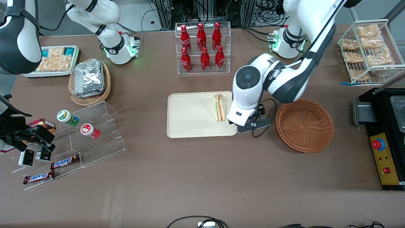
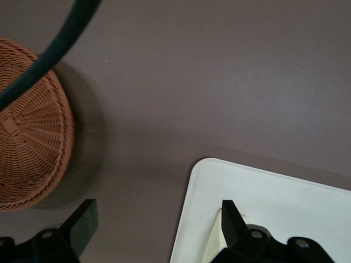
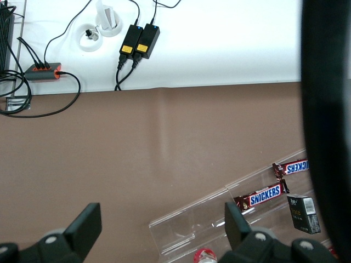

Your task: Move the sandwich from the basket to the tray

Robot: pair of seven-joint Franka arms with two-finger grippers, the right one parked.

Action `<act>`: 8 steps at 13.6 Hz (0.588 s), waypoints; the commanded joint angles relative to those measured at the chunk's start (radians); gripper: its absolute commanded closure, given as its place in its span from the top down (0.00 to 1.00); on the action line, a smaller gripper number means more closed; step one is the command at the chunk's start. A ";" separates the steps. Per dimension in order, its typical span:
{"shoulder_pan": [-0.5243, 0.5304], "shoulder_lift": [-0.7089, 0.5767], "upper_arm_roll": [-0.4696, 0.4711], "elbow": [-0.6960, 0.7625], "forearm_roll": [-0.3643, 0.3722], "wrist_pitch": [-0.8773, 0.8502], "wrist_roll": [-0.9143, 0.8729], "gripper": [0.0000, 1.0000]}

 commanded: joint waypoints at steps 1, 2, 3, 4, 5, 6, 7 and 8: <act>0.044 -0.029 -0.007 0.025 -0.019 -0.067 0.000 0.99; 0.061 -0.036 -0.008 0.025 -0.021 -0.076 0.001 0.99; 0.071 -0.050 -0.007 0.021 -0.025 -0.079 0.003 0.99; 0.078 -0.065 -0.004 0.018 -0.033 -0.095 0.029 0.99; 0.106 -0.076 -0.004 0.018 -0.045 -0.121 0.080 0.99; 0.126 -0.102 -0.001 0.018 -0.066 -0.154 0.145 0.99; 0.136 -0.133 0.019 0.016 -0.089 -0.192 0.211 0.99; 0.135 -0.169 0.080 0.016 -0.125 -0.222 0.287 0.99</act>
